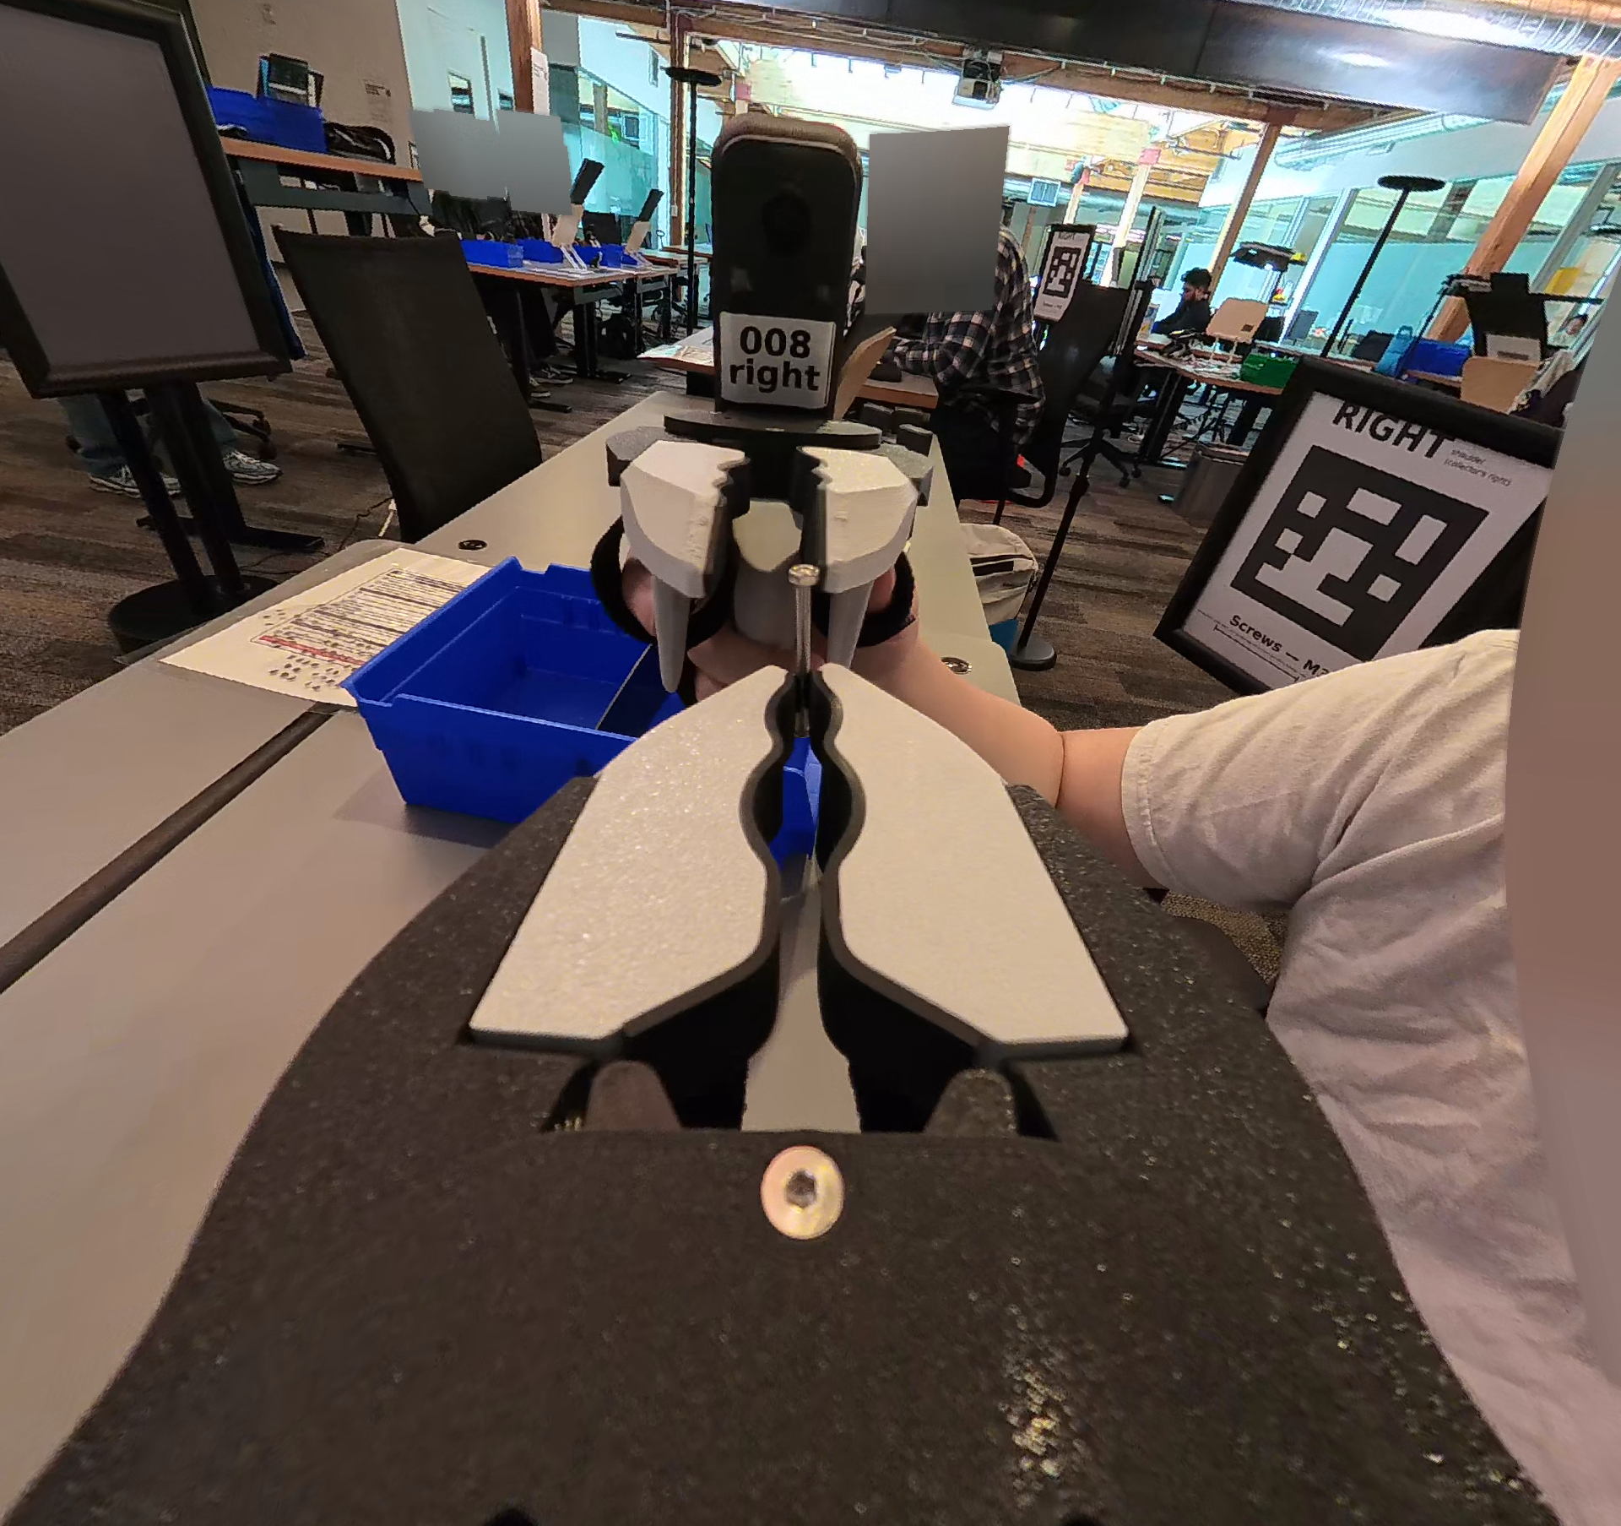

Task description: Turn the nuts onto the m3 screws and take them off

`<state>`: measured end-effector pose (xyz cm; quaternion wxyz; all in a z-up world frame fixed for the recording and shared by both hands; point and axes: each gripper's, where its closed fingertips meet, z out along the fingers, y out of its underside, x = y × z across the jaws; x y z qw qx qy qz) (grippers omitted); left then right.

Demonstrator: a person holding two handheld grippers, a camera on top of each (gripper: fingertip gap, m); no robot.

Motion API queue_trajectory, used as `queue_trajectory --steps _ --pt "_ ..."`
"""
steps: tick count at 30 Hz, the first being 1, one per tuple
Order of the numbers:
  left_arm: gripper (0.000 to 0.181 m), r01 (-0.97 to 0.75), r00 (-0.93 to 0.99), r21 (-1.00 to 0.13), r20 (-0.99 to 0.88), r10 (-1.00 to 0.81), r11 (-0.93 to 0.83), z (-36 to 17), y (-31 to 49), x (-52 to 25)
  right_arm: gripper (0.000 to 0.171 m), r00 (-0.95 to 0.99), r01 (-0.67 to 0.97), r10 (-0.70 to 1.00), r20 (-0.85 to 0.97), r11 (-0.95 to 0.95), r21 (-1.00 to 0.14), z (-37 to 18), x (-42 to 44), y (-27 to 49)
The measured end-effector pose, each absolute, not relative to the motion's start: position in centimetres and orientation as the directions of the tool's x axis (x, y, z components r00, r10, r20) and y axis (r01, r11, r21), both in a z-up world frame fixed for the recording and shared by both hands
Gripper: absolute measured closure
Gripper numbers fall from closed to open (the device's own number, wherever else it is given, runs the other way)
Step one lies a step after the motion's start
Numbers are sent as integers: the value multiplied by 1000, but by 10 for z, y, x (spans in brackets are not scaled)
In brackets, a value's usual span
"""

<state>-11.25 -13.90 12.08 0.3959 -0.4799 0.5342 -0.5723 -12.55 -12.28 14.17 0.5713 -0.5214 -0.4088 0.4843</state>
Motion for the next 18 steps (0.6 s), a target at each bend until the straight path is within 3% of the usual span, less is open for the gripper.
queue_trajectory --steps 7,18 --pt "179 -65 -229 -992 123 -966 -111 120 -141 -112 152 180 -127 983 -38 -15 -992 141 -129 -126" --pt "180 -64 -238 -991 133 -962 -122 120 -141 -112 166 135 -135 990 -31 -13 -991 143 -130 -131"
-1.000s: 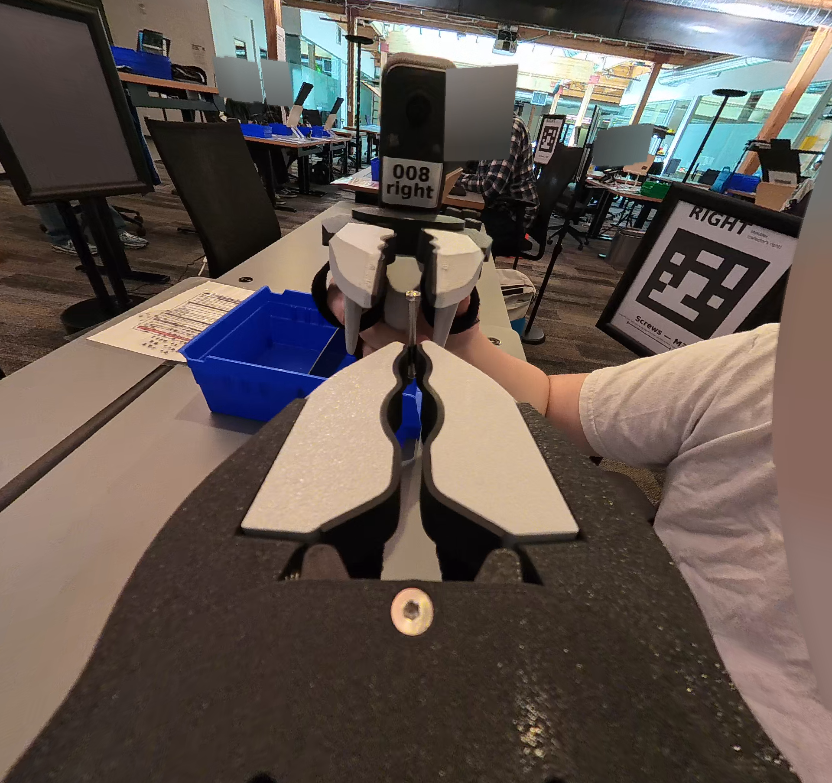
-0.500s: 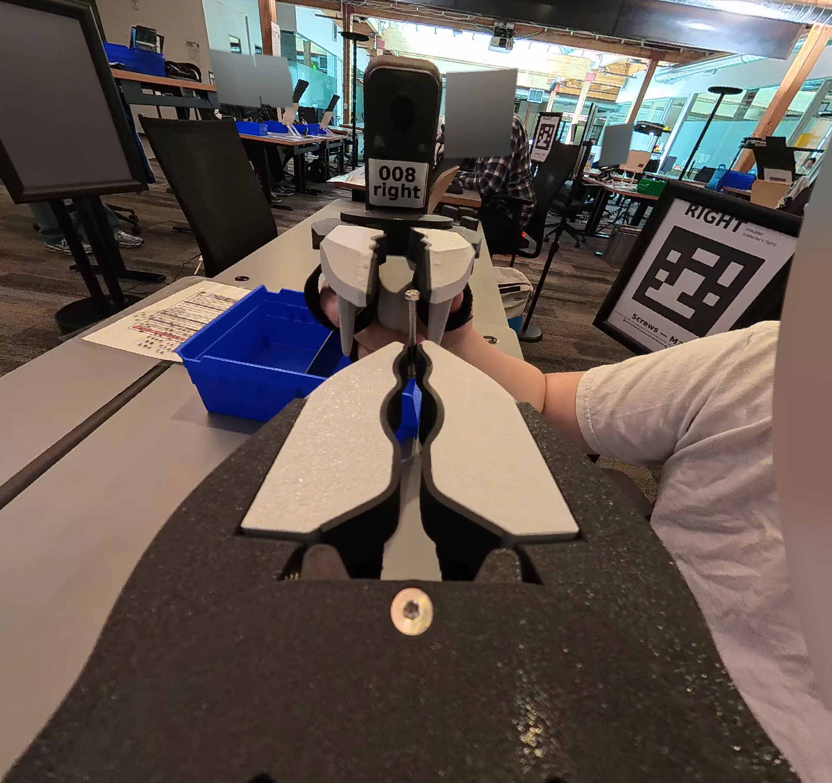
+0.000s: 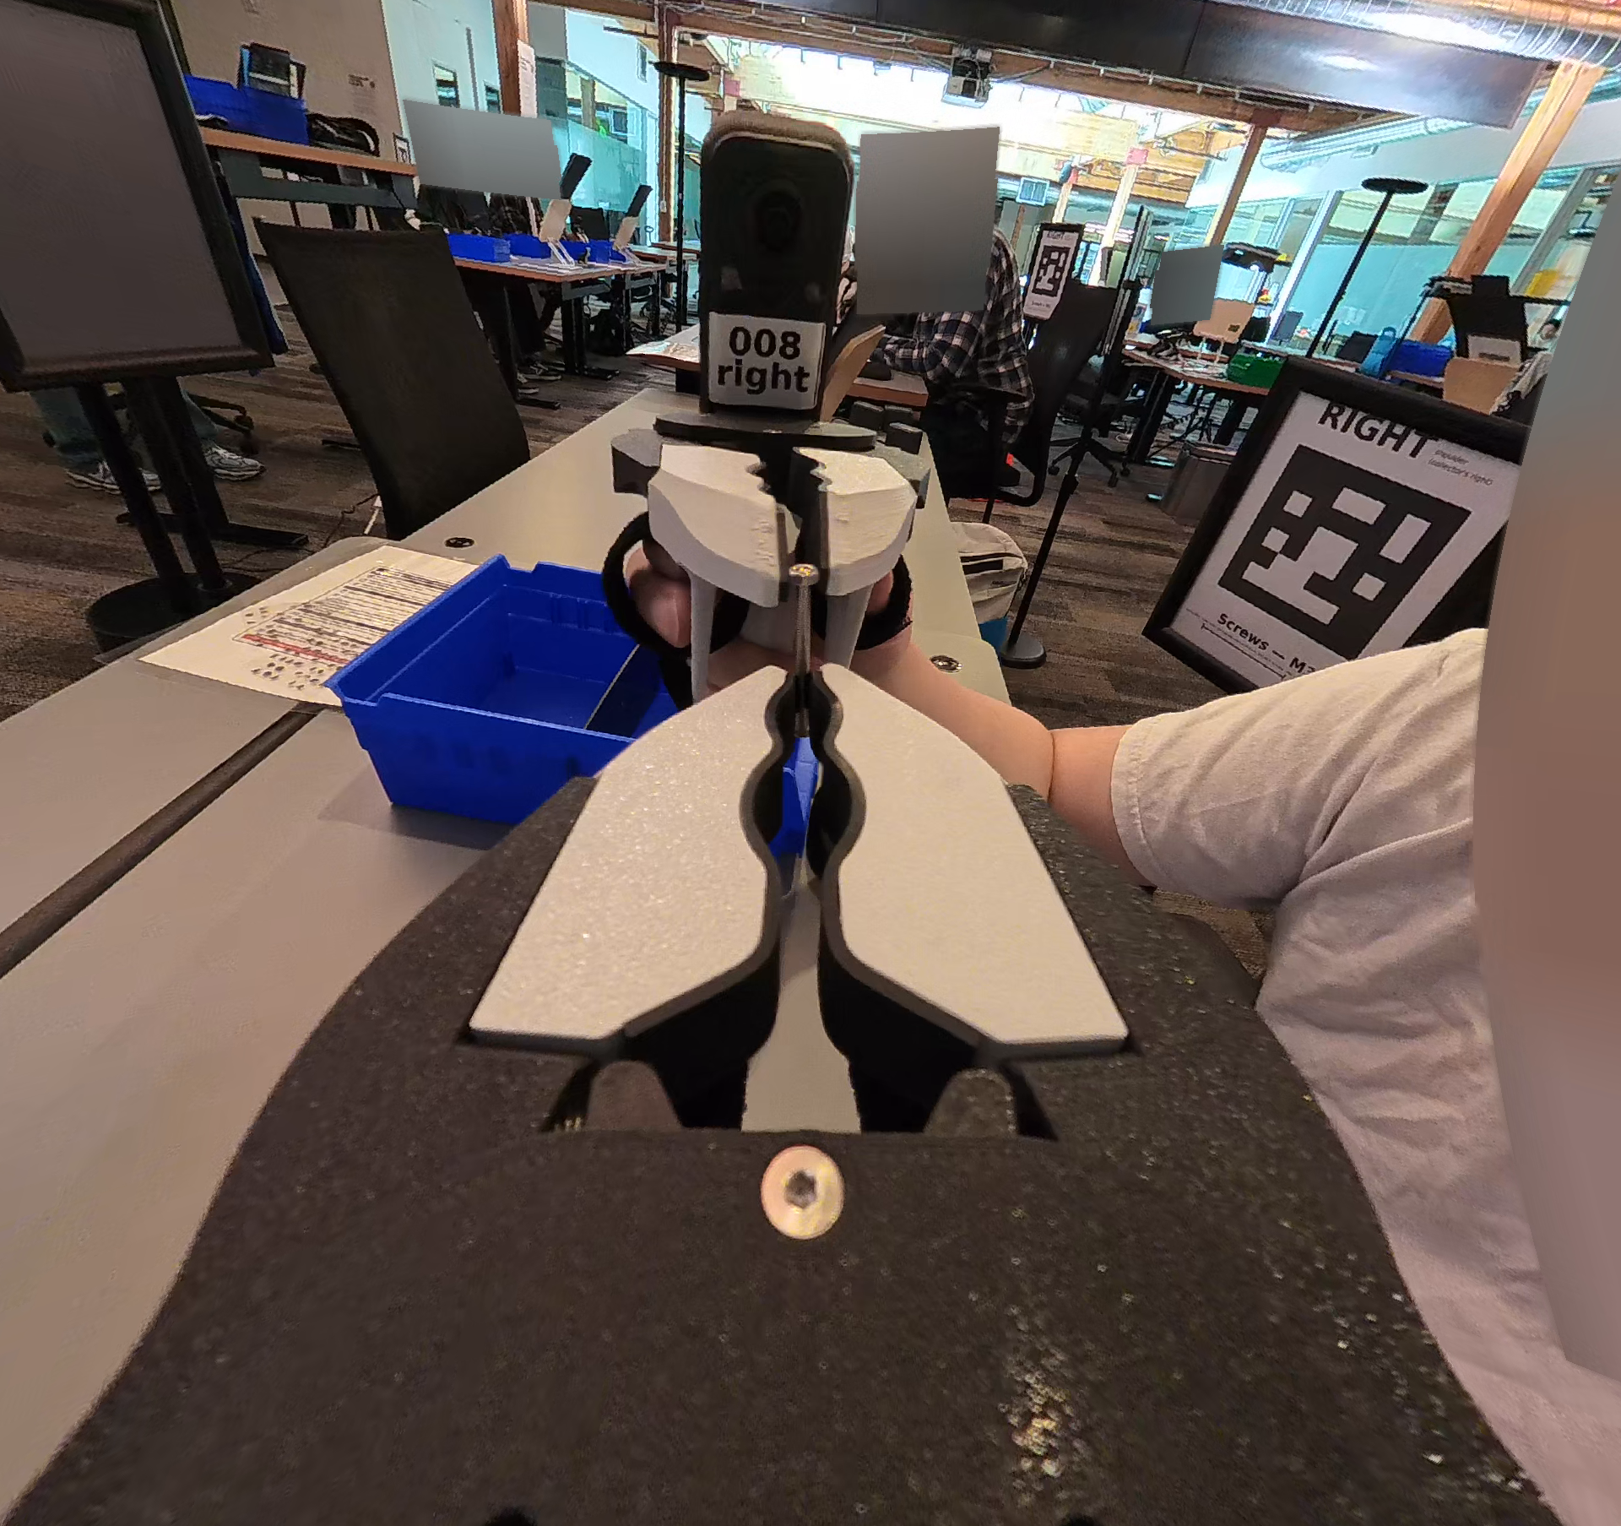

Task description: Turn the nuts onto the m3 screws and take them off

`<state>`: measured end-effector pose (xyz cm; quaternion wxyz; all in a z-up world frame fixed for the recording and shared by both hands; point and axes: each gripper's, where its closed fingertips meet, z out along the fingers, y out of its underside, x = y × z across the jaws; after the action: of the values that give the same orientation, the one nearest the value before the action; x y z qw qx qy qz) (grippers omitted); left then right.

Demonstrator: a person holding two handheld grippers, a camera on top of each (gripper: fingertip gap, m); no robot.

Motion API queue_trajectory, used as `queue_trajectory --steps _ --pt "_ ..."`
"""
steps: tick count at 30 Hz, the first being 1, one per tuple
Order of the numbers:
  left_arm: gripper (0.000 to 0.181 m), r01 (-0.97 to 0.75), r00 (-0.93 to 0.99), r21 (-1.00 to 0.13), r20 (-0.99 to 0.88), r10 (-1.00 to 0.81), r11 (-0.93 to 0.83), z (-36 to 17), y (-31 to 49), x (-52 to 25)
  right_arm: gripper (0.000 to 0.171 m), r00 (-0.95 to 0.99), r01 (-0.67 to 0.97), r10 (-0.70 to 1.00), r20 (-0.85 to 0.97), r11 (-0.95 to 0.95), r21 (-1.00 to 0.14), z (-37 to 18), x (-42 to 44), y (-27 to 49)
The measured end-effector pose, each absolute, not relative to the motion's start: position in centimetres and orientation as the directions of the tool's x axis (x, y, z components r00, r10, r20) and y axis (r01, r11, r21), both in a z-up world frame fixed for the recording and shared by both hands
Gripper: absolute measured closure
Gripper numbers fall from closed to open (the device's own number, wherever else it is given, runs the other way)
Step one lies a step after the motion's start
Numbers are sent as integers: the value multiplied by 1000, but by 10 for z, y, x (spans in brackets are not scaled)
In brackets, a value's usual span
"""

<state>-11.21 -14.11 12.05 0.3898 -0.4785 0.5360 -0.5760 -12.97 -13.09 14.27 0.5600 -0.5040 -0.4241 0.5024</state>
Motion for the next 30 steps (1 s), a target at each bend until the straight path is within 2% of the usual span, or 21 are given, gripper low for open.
queue_trajectory --steps 5,9,16,22,25,27,28,29,30 --pt "180 -70 -285 -986 164 -944 -151 121 -146 -113 166 50 -175 996 -67 -57 -983 144 -130 -135" --pt "180 -91 -410 -974 225 -884 -206 123 -162 -116 166 -130 -229 987 -99 -127 -965 146 -131 -150" --pt "179 -201 -718 -904 399 -570 -378 129 -206 -127 166 -515 -326 855 -53 -253 -911 149 -133 -191" --pt "179 -303 -801 -837 483 -354 -457 124 -224 -126 166 -637 -369 770 -45 -356 -858 149 -126 -195" --pt "179 -312 -781 -840 493 -384 -445 116 -222 -120 166 -585 -368 808 -71 -342 -864 150 -125 -184" --pt "179 -290 -762 -857 476 -438 -426 116 -215 -120 166 -445 -323 887 -125 -289 -901 154 -123 -170" --pt "179 -275 -742 -869 464 -484 -412 116 -210 -120 166 -323 -254 932 -161 -249 -935 153 -120 -160" --pt "179 -260 -711 -883 449 -542 -390 115 -204 -119 166 -138 -116 972 -189 -205 -972 142 -112 -146" --pt "179 -248 -668 -898 430 -607 -363 113 -197 -118 166 143 89 975 -168 -182 -979 118 -92 -123"
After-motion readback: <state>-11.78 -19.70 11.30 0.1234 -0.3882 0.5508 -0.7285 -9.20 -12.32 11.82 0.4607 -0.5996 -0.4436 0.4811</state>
